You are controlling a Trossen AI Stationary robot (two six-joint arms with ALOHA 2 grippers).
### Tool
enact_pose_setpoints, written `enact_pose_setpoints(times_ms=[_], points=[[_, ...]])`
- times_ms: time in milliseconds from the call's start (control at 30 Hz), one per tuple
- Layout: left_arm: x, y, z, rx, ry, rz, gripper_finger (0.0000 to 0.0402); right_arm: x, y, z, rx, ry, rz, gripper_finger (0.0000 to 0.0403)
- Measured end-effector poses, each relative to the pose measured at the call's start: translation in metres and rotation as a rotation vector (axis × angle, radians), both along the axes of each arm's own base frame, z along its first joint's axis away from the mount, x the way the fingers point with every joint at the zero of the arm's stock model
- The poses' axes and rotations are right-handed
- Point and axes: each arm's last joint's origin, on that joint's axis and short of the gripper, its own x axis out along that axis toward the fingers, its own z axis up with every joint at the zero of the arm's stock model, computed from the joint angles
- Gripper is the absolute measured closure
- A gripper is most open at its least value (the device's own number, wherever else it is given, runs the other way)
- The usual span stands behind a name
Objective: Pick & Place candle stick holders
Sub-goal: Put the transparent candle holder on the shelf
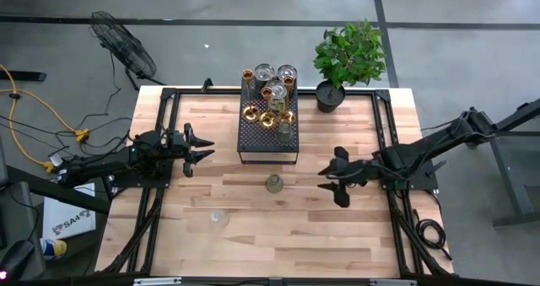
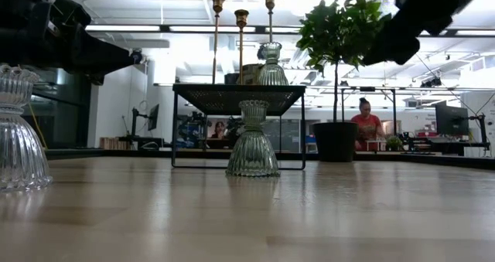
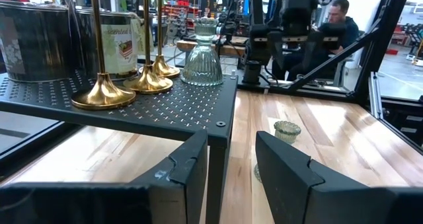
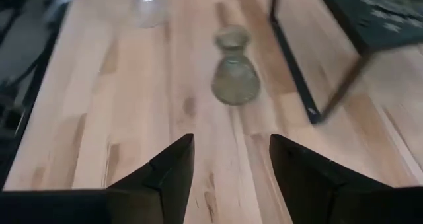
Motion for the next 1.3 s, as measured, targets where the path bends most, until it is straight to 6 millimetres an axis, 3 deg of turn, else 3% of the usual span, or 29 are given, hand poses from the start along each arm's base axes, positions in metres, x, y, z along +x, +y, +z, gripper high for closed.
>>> enact_pose_setpoints(times_ms=[167,467,1300], points=[[0.000,0.000,0.000,0.000,0.000,0.000,0.0277,-0.011,-0.003,-0.015,-0.046,-0.101,0.104,0.0230],[0.000,0.000,0.000,0.000,0.000,0.000,0.0277,-0.029,-0.010,-0.030,-0.055,-0.130,0.113,0.0251],[0.000,0.000,0.000,0.000,0.000,0.000,0.0277,-0.032,-0.011,-0.032,-0.052,-0.133,0.110,0.0253]])
